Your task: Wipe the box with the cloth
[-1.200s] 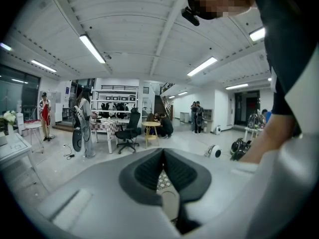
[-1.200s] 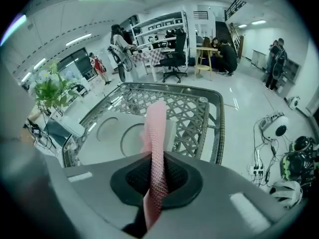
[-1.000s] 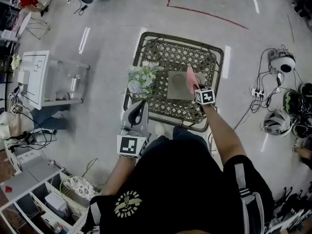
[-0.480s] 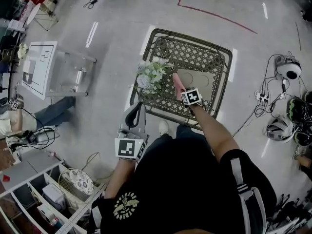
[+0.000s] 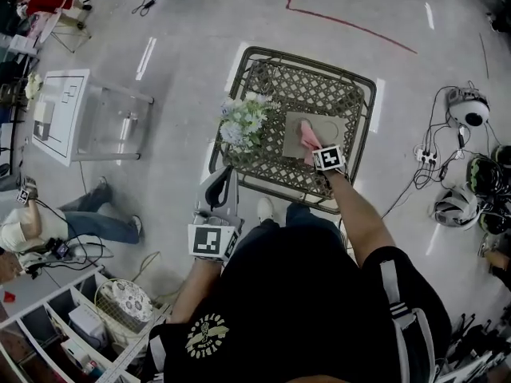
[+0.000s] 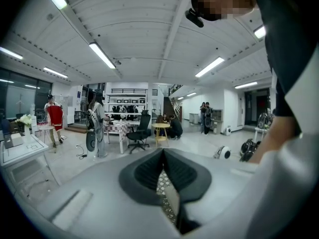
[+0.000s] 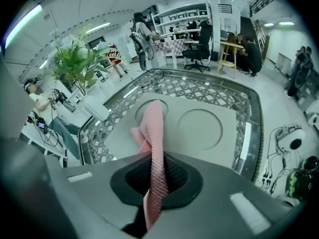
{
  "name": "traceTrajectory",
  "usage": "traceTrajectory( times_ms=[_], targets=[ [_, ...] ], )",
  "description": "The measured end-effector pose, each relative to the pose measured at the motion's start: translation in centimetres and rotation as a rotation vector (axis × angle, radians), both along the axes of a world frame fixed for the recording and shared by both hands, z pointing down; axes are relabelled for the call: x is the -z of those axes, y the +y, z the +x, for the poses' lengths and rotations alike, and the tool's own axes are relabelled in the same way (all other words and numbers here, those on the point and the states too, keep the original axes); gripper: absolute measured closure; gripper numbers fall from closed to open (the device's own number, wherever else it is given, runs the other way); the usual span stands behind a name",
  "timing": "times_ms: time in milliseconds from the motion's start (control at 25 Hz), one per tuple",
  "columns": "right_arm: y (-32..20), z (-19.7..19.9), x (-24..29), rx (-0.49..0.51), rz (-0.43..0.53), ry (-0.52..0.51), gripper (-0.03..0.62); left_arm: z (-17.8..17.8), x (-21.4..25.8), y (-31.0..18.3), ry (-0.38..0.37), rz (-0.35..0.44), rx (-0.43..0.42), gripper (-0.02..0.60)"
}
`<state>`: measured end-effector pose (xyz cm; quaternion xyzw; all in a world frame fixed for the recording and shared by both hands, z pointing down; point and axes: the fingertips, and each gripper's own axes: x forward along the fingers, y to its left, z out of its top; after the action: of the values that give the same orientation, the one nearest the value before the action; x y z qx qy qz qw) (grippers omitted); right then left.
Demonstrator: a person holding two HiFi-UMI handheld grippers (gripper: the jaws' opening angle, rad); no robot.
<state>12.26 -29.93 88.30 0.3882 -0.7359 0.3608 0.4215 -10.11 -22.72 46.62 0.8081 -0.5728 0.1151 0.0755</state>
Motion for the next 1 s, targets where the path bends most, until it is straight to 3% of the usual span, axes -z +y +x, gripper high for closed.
traceTrajectory(
  times_ms=[440, 680, 1000],
  targets=[
    [2.2, 10.4, 0.7, -0.214, 0.007, 0.068, 0.577, 3.0, 0.5, -1.6, 0.022, 0.029, -0.102, 0.581],
    [2.6, 11.3, 7.3, -0.327, 0.179, -0.072, 0.577, 4.3, 2.0, -2.6, 0.033, 0.078, -0.164, 0.581],
    [4.8, 10.9, 23.0, -0.370, 0.512, -0.234, 0.577, 3.9, 4.8, -3.1, 0.033, 0.131, -0.207, 0.581]
  ],
)
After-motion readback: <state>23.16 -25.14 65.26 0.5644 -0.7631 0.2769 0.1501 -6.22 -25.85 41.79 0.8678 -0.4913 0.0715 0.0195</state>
